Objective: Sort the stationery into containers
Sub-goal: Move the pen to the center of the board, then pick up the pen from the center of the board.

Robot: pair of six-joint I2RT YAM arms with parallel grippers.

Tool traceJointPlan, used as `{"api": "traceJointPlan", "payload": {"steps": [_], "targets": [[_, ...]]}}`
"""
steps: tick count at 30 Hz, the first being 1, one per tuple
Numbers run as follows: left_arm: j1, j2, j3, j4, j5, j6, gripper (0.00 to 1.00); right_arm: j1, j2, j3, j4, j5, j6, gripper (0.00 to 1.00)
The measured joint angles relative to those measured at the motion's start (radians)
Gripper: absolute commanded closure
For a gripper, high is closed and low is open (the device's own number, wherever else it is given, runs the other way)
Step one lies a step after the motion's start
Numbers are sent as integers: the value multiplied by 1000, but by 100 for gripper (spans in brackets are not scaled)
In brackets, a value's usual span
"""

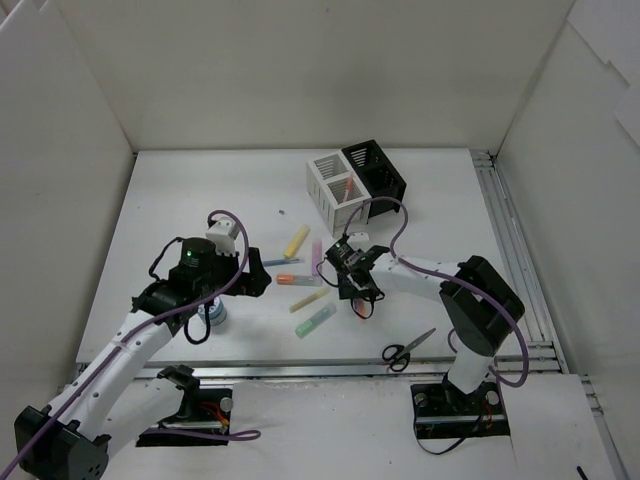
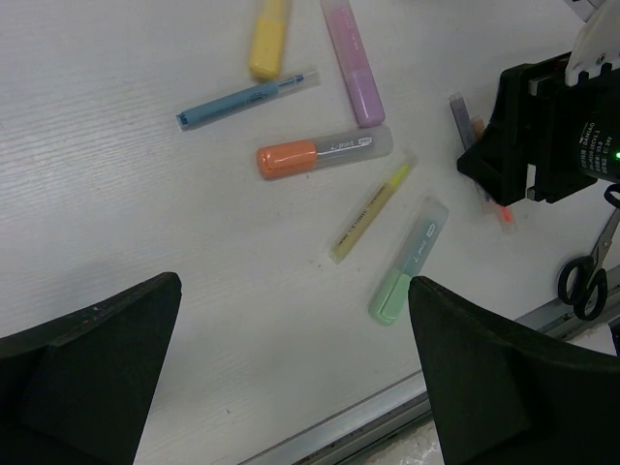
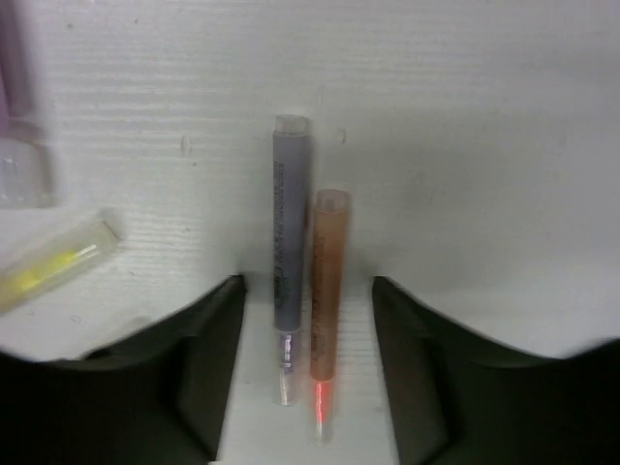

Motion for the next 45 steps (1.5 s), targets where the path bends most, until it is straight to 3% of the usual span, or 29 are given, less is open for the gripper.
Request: {"api": "traceJointPlan", "payload": {"steps": [5, 9, 23, 24, 26, 31, 38, 45], "targets": [[0, 0, 1, -6, -5, 0, 0, -1, -16, -16, 28, -20, -68, 39], [0, 2, 1, -6, -5, 0, 0, 0, -90, -100, 31, -79, -97, 54], [0, 37, 1, -6, -5, 0, 0, 27, -183, -198, 25, -180, -164, 58], [0, 37, 1, -6, -5, 0, 1, 27, -183, -198, 24, -180, -166, 59], [0, 37, 2, -6, -5, 0, 0, 27, -183, -199, 23, -180, -168, 72], [0, 44, 19, -6, -5, 1, 0, 32, -192, -206, 16, -168, -164, 77], [0, 58, 37, -5, -5, 4, 0, 32, -203, -212, -1, -167, -172, 99], [0, 72, 56, -6, -9, 8, 0, 32, -265, -214, -43, -165, -218, 100]]}}
